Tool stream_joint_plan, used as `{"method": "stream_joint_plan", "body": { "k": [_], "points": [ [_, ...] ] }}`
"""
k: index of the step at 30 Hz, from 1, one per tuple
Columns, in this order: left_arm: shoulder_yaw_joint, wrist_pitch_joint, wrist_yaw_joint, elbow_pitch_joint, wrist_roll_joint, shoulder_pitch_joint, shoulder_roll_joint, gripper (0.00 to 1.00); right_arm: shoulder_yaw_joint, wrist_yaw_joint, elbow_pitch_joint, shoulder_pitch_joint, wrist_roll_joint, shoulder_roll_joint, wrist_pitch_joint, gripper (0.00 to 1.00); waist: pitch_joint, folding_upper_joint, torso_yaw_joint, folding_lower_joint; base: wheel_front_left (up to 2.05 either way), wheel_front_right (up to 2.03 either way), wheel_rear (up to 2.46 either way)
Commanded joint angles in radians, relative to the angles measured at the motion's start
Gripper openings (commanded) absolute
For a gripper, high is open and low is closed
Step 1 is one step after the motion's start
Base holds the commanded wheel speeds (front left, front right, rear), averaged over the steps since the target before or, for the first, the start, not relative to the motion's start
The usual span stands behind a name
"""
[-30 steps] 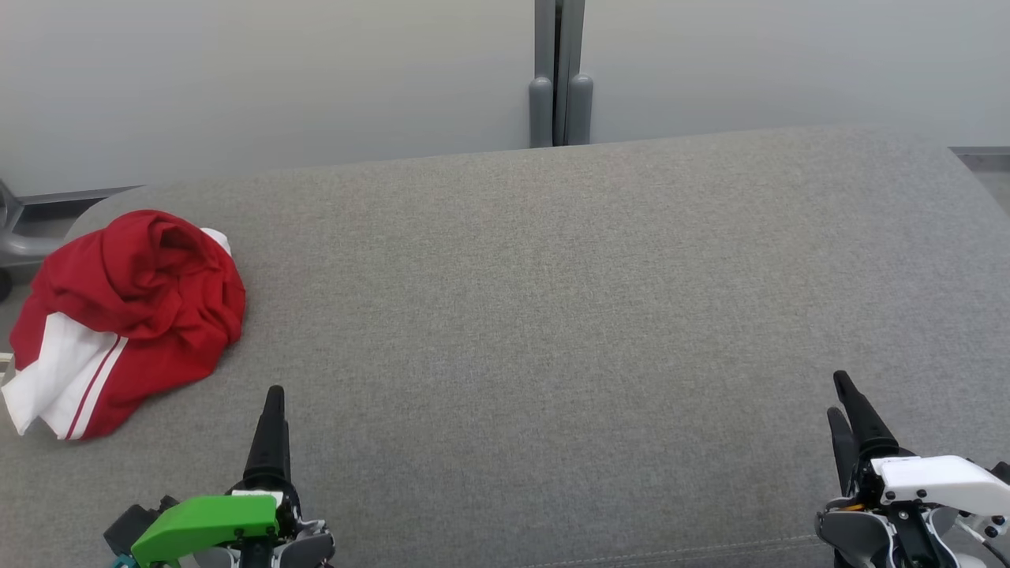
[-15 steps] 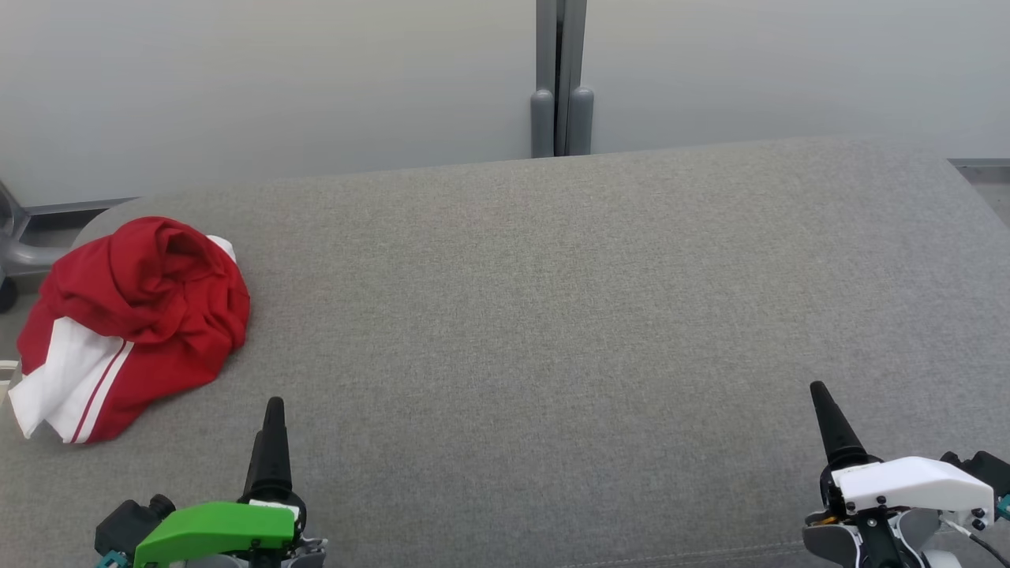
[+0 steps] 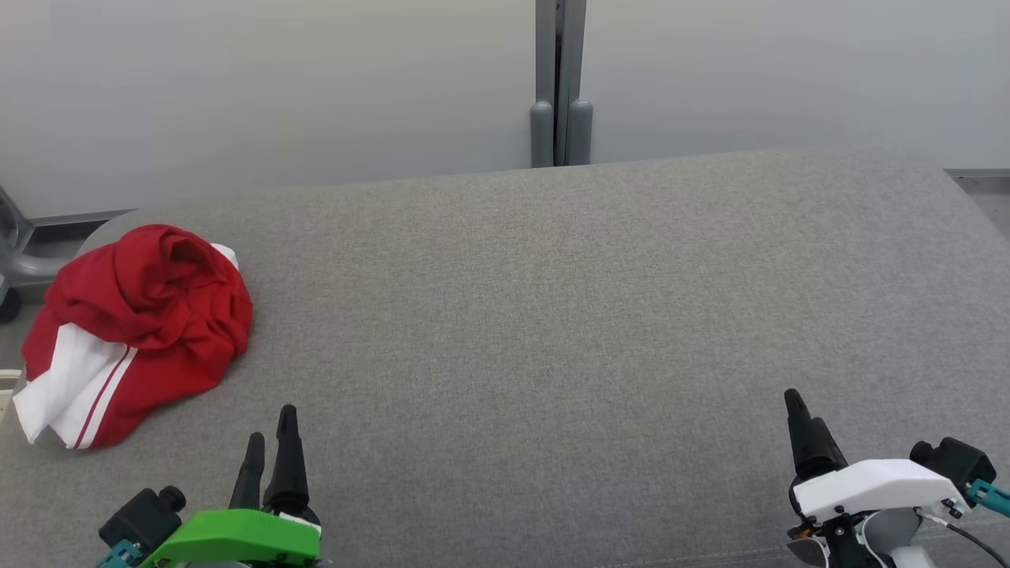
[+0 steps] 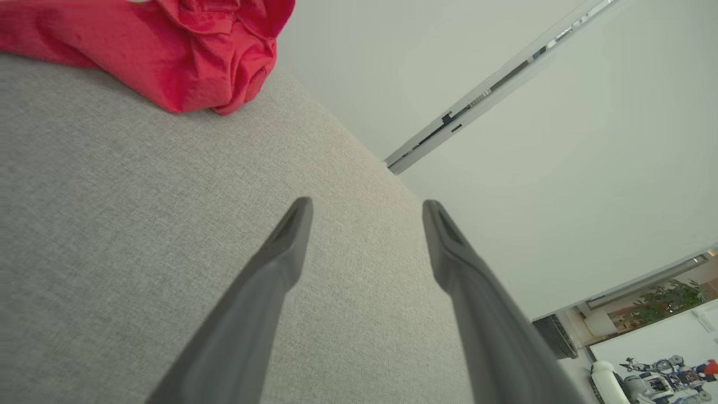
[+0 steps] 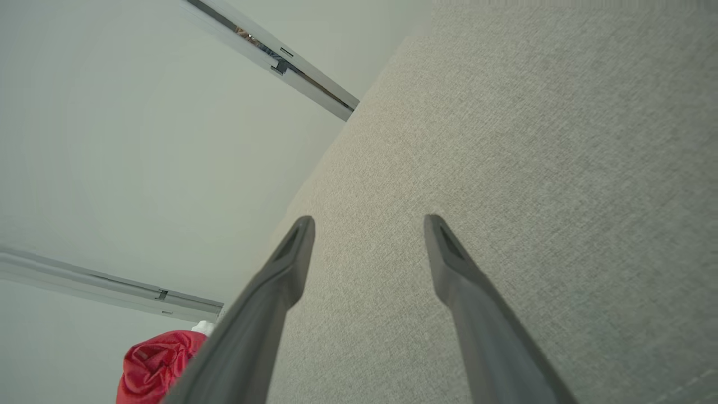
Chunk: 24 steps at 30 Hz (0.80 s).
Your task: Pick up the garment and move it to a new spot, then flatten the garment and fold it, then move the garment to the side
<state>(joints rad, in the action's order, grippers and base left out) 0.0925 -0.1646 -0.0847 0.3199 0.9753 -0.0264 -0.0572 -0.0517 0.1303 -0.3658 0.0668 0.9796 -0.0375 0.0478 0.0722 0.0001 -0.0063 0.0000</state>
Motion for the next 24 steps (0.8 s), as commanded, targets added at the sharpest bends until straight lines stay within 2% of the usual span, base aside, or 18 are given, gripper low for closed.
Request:
{"method": "stream_joint_plan", "body": {
  "k": [1, 15, 24],
  "points": [
    [-0.001, -0.008, 0.006, -0.014, -0.043, 0.001, -0.013, 1.00, 0.007, 0.000, 0.002, 0.020, -0.044, -0.008, 0.014, 1.00, 0.002, -0.0001, -0.001, 0.0000, 0.00, 0.00, 0.00],
    [0.031, -0.030, 0.068, 0.000, -0.288, 0.029, -0.046, 1.00, 0.061, 0.000, -0.041, 0.038, -0.355, -0.010, 0.066, 1.00, 0.027, -0.0001, -0.001, 0.0000, 0.00, 0.00, 0.00],
    [0.051, -0.020, 0.097, -0.003, -0.391, 0.042, -0.067, 1.00, 0.083, 0.000, -0.014, 0.028, -0.521, -0.011, 0.071, 1.00, 0.044, -0.0001, 0.000, 0.0000, 0.00, 0.00, 0.00]
  ]
}}
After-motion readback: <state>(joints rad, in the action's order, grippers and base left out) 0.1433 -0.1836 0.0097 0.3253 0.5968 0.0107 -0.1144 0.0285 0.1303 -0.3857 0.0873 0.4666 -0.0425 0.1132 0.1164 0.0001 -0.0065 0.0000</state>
